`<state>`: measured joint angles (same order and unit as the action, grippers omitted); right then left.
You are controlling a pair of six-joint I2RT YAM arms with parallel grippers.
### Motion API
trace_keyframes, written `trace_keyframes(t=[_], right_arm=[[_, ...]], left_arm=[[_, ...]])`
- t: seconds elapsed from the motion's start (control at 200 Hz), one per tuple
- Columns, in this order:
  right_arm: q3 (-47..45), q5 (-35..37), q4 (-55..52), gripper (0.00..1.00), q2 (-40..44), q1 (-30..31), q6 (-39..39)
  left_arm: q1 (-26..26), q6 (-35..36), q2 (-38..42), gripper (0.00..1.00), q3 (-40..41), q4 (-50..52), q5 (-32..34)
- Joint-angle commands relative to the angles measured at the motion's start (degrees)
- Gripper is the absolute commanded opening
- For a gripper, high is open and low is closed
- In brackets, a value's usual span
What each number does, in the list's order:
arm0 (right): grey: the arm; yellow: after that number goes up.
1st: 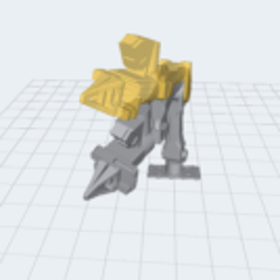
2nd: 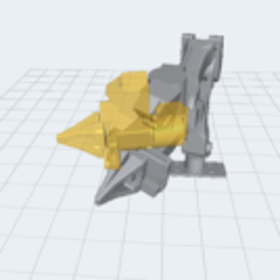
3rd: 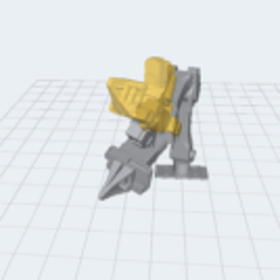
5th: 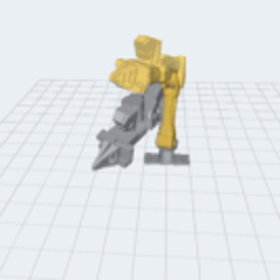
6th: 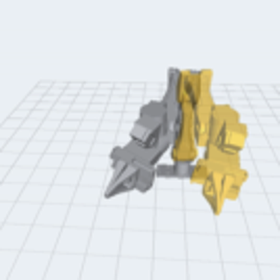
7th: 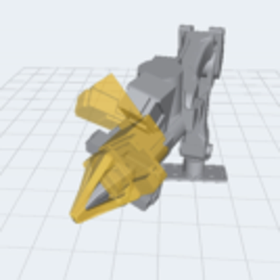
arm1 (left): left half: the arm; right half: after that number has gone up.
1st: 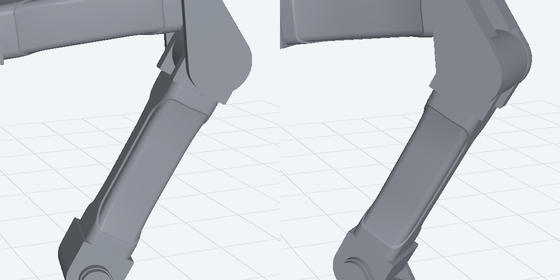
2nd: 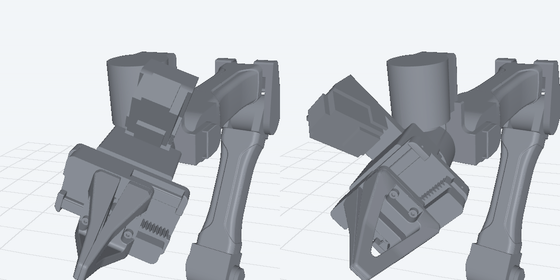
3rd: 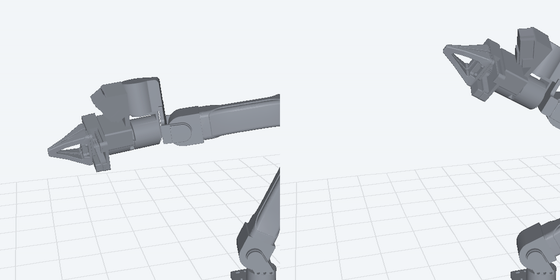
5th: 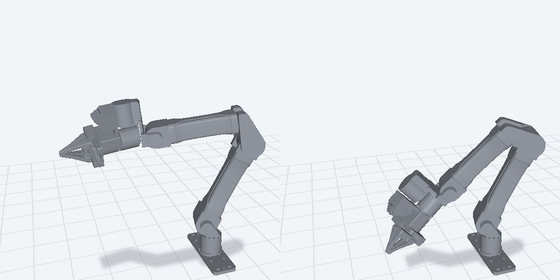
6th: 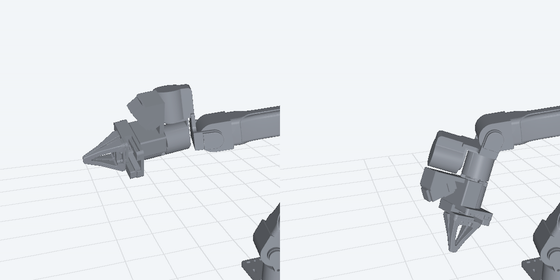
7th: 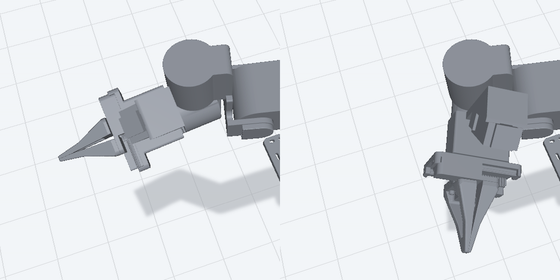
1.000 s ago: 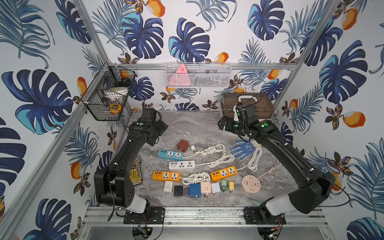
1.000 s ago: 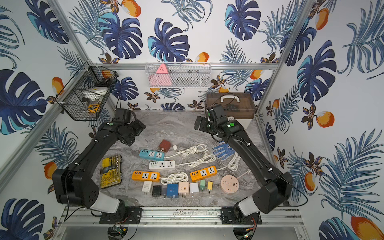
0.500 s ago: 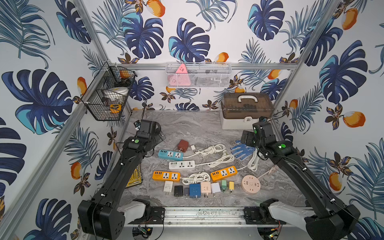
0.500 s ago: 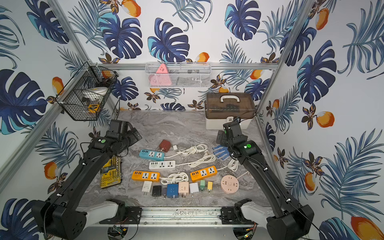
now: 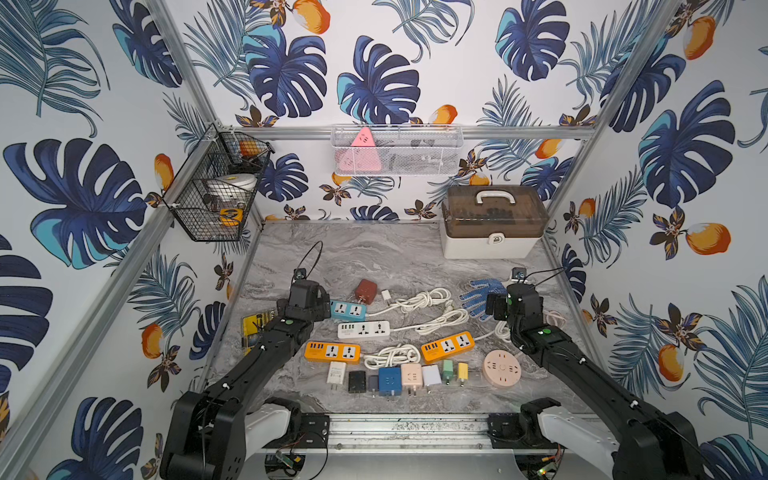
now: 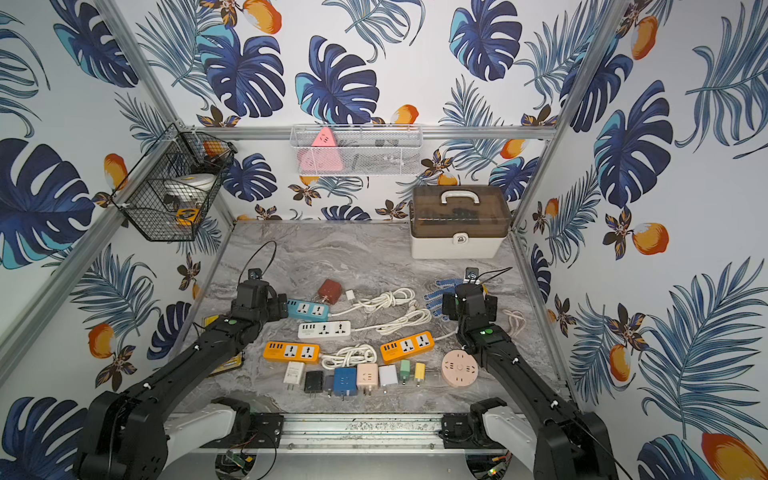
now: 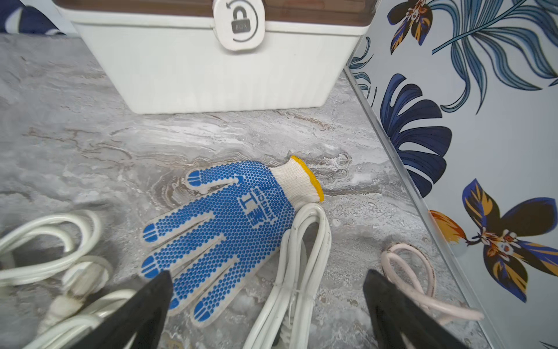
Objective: Pull the plug off the socket
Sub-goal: Reset both arms
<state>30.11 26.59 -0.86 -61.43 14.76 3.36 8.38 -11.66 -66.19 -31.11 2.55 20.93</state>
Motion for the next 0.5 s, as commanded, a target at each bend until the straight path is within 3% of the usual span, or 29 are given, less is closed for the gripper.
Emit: trace_keyframes(t=[0.0,0.07,0.19,0.49], right_arm=[[-1.97,-1.42,10.37,1.00,-2.99,-0.52,-2.25],[-4.07,-2.67,15.81,1.00,-4.91,-0.83,-2.46],[-8.52,-4.73,27.93,1.00,-7.75,-1.29,-3.67],[-13.03,-10.16,48.42,1.00,-16.78,-3.74,-6.77]], left_arm=[[-0.30,5.60,-3.60,0.99,2.15,-18.66,0.67],[-1.36,7.34,-7.04,0.99,1.67,-19.82,-0.72],[-5.31,6.51,-10.03,0.99,4.97,-30.74,-8.46],[-7.46,8.49,-18.42,0.99,7.34,-45.50,-12.75]])
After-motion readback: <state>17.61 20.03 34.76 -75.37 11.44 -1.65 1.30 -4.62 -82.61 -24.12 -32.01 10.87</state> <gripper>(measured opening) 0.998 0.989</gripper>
